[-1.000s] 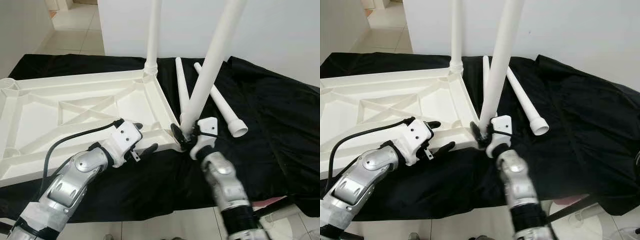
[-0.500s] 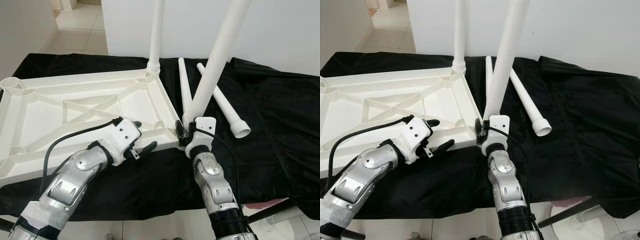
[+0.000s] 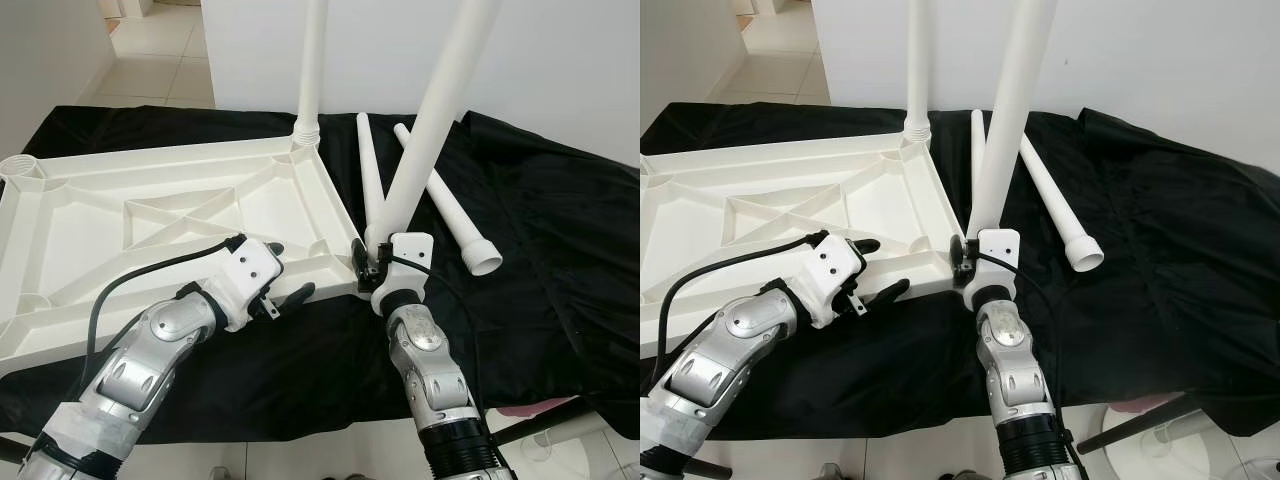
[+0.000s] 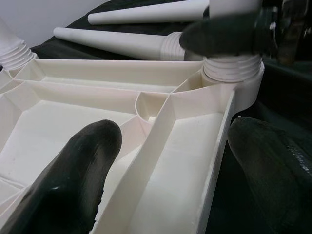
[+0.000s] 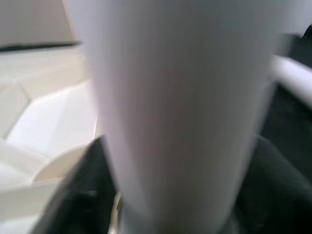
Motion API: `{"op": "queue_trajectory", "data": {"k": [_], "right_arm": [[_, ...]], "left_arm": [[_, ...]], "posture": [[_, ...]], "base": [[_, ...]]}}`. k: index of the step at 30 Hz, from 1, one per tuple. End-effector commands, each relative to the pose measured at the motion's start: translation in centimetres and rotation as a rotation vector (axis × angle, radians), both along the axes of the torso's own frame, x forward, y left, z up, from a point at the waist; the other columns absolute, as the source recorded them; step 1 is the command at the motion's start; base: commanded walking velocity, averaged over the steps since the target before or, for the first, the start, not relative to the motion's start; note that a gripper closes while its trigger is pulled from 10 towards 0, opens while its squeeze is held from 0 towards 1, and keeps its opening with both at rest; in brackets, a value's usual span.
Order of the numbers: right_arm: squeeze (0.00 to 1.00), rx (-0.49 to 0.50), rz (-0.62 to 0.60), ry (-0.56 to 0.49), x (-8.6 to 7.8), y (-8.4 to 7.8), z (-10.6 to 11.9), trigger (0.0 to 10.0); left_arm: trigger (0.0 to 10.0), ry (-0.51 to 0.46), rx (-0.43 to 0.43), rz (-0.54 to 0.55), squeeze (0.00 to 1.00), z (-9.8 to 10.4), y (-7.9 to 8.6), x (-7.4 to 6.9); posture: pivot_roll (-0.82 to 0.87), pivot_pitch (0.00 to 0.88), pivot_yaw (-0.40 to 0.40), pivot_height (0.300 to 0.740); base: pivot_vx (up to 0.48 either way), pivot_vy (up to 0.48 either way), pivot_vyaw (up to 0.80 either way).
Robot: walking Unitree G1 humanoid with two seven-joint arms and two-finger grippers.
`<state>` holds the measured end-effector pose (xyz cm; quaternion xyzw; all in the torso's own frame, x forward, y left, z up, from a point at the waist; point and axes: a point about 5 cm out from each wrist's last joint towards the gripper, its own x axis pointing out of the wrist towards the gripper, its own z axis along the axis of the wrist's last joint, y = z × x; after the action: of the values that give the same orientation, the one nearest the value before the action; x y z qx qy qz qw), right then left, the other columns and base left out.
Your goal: Building children table
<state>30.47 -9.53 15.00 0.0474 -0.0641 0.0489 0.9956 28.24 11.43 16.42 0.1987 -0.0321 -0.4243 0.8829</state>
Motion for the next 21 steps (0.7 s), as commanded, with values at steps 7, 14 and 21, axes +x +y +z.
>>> {"op": "queue_trajectory", "data": {"k": [7,14,21], "right_arm": [[1.0,0.005,0.046,-0.098,-1.4,-0.6,0.4,10.0],[0.0,-0.002,0.112,-0.103,-3.3,-1.6,-0.4,10.0],[0.0,-0.031,0.094,-0.1,-3.4,-2.6,-0.7,10.0]], "left_arm": [[10.0,0.008,0.025,-0.052,0.0,-0.2,0.1,-0.1],[10.0,0.013,0.041,0.032,0.0,-0.4,1.4,0.6],[10.0,0.04,0.082,0.148,0.0,-0.6,3.7,1.9]], "posture": [[-0.02,0.08,-0.06,0.74],[-0.02,0.088,-0.058,0.74],[-0.02,0.092,-0.047,0.74]], "base": [[0.0,0.0,0.0],[0.0,0.0,0.0],[0.0,0.0,0.0]]}}
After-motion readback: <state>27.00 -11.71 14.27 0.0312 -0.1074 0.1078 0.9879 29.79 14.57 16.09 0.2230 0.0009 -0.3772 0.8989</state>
